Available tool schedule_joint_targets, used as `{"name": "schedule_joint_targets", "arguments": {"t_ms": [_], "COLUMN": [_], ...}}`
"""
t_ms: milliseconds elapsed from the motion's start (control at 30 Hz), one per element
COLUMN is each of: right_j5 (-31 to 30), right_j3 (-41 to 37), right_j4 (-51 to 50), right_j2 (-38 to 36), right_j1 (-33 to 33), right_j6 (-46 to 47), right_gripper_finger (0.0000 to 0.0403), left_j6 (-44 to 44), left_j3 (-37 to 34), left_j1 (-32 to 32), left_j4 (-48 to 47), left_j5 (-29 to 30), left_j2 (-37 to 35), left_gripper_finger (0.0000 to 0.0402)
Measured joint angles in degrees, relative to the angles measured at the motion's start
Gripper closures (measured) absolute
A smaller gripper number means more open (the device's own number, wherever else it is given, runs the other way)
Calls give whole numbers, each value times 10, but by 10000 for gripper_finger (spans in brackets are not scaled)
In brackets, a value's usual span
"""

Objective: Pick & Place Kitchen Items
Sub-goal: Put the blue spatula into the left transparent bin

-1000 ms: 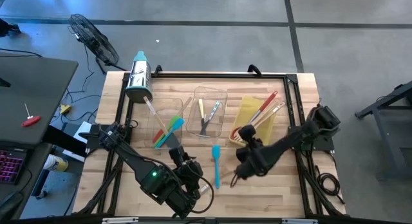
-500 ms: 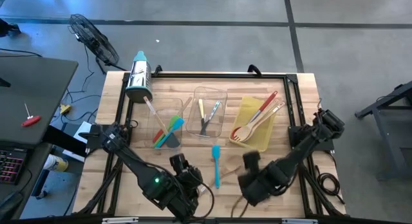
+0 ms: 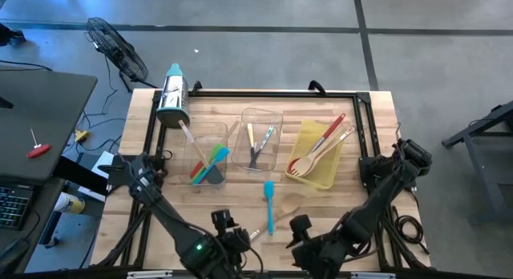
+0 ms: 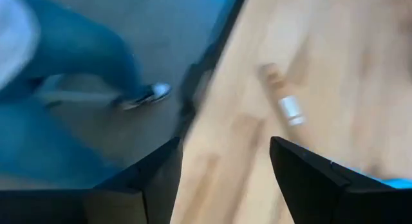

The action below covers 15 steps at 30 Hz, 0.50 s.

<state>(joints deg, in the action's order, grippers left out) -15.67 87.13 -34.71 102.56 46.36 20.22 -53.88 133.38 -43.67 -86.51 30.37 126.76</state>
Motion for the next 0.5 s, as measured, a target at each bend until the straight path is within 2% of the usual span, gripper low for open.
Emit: {"name": "schedule_joint_targets", "arguments": {"t_ms": [267, 500], "right_j5": [-103, -141], "right_j3": [-112, -223], "right_j4": [197, 383], "right_j2": [1, 10], "right_j1": [24, 32], "right_j6": [-11, -54], "right_gripper_finger": [176, 176], "left_j6": [29, 88], "left_j3": [0, 0], "left_j1": [-11, -10], "left_j4": [39, 98], "left_j5": [33, 52], "left_j2": [0, 0], "left_gripper_finger": [112, 112]}}
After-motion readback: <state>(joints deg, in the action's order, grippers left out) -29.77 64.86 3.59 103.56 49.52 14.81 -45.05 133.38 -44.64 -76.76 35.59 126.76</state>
